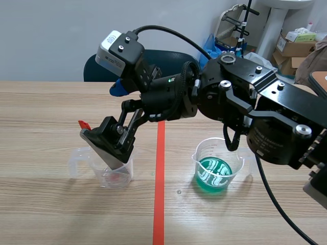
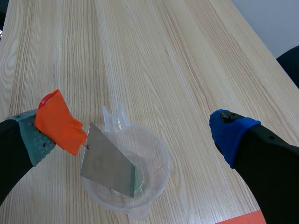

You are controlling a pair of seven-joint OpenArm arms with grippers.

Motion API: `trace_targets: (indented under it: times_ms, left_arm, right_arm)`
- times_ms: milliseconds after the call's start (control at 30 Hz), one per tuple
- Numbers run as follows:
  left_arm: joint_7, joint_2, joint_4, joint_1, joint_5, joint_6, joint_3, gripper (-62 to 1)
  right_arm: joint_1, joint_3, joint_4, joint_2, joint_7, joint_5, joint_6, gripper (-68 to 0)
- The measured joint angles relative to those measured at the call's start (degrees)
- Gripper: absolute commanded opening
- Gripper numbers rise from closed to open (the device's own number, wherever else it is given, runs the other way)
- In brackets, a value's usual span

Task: Do the redox reaction experiment

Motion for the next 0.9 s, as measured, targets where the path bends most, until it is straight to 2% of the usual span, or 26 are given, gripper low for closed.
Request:
trace_targets:
  times_ms: [433,600,667,800,900]
  left_arm:
    - [0.0,0.0,0.0,0.0,0.0,0.0,0.0,1.4]
    - [0.0,0.0,0.0,0.0,0.0,0.0,0.0,1.4]
    - [0.0,0.0,0.0,0.0,0.0,0.0,0.0,1.4]
    - [0.46,0.0,0.0,0.0,0.0,-0.13,0.0,1.4]
    - [1.6,0.0,0.0,0.0,-0.02,-0.68,0.0,1.4]
  right_arm:
    - [0.0,0.0,0.0,0.0,0.0,0.0,0.13,0.4]
    - [-0.52,0.0,0.02,0.0,0.07,-0.11,3.52,0.4]
    - [-2.05,0.0,0.17,-0.02,0.57,-2.08,4.74,0.4]
    - [-7.21,-0.7,1.27,0.04,0.39,-6.84,4.72,0.4]
    - [-11.3,-1.11,5.27,1.25,3.41,-6.75,4.72,0.4]
